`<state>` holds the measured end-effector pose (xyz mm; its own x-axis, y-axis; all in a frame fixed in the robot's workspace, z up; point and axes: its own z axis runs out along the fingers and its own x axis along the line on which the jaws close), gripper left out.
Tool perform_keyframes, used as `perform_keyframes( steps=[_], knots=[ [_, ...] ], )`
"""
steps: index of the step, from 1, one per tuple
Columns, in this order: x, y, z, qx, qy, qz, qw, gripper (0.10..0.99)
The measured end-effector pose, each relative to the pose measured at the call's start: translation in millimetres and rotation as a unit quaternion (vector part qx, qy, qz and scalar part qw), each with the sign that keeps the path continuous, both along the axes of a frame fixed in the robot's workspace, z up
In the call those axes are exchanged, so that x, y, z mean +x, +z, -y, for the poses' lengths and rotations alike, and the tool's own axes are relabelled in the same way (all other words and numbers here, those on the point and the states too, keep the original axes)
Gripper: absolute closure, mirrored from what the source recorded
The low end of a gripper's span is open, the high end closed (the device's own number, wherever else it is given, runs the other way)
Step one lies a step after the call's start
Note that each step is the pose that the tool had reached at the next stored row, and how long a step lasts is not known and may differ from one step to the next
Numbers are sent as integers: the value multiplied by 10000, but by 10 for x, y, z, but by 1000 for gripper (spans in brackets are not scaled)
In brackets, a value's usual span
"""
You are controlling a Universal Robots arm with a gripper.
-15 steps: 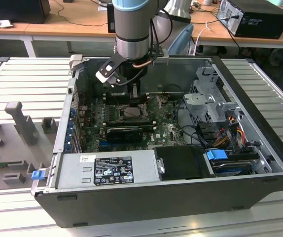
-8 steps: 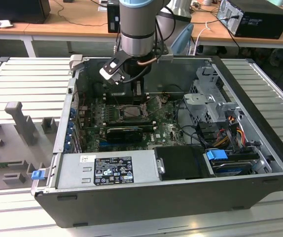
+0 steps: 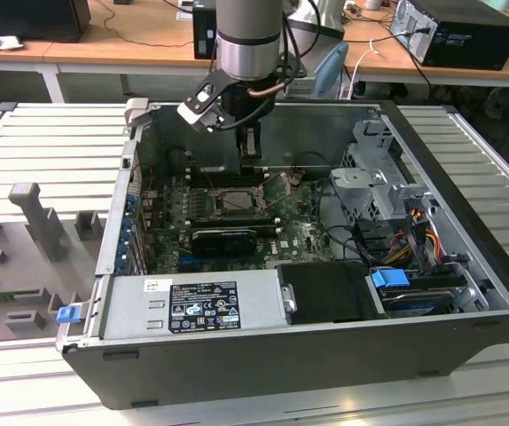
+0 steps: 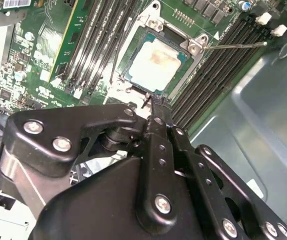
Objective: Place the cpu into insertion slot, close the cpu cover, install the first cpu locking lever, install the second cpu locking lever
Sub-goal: 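Close the cpu cover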
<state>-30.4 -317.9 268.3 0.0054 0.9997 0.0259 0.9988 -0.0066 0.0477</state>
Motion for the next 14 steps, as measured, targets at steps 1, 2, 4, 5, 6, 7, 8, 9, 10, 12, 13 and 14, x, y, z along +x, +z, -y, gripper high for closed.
perform_keyframes(
  steps=[1,2,4,5,6,7,8,9,10,12,13,14],
  knots=[
    [7,6,-3,0,0,0,10000,980],
    [17,7,-3,0,-1,0,10000,980],
    [51,7,-3,0,0,-1,10000,980],
    [104,7,-3,0,0,-1,10000,980],
    [142,7,-3,0,0,-2,10000,980],
    [170,7,-3,0,1,-2,10000,980],
    [198,7,-4,0,-1,-2,10000,980],
    [227,7,-3,0,-1,-2,10000,980],
    [240,7,-3,0,0,-2,10000,980],
    [276,7,-4,0,0,-2,10000,980],
    [296,7,-4,0,0,-2,10000,980],
    [308,7,-4,0,0,-2,10000,980]
  ],
)
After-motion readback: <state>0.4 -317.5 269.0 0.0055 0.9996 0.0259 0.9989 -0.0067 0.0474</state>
